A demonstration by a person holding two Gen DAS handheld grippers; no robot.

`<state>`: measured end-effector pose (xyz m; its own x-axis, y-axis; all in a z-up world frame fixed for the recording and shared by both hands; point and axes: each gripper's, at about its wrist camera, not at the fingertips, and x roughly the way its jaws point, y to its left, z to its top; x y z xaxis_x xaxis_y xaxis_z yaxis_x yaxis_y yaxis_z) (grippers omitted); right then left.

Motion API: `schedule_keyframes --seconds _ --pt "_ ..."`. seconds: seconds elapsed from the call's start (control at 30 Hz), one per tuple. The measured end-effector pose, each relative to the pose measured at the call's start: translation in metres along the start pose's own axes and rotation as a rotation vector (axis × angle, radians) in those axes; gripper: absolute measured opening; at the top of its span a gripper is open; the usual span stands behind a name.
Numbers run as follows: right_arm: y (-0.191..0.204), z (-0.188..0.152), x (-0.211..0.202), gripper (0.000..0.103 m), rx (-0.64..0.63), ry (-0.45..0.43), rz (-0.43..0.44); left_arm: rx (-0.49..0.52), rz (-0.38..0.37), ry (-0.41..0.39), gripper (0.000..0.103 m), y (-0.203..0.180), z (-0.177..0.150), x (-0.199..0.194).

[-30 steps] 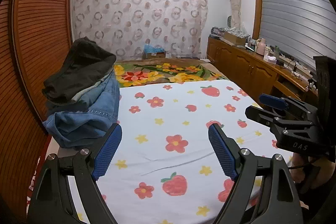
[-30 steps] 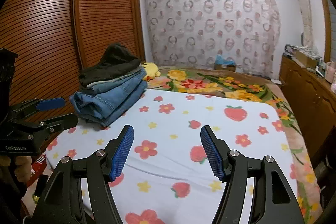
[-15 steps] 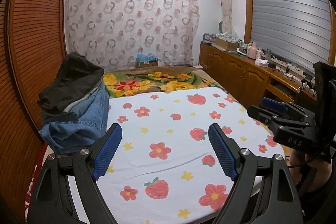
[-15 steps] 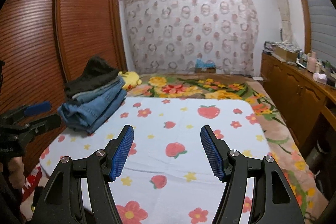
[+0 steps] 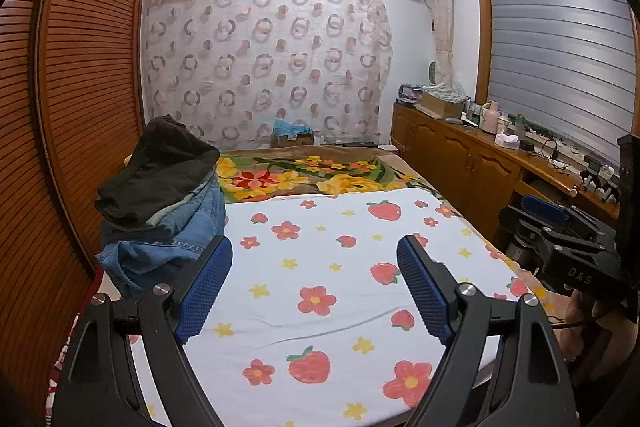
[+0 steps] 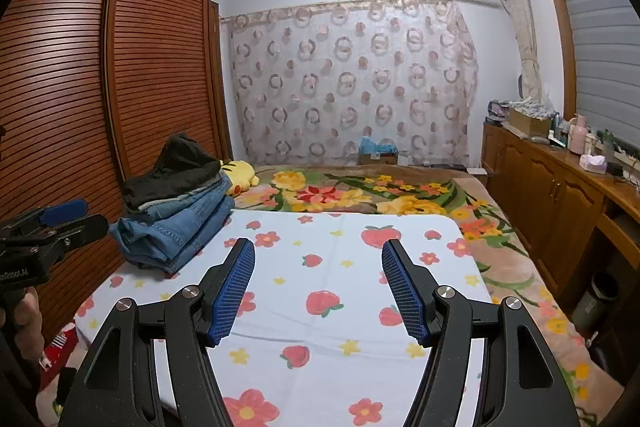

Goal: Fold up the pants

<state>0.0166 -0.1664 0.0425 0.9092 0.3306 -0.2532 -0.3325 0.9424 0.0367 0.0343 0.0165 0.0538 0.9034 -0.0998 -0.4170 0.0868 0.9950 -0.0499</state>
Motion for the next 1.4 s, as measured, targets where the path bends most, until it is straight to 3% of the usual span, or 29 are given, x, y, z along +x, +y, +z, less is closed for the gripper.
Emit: schedule_keyframes --seconds 1.4 --pt "-0.0026 -0.0021 -0.0008 0.069 -0.001 -0.003 -0.006 0.0 0.0 0.008 0.085 0.006 -0.0043 -0.0001"
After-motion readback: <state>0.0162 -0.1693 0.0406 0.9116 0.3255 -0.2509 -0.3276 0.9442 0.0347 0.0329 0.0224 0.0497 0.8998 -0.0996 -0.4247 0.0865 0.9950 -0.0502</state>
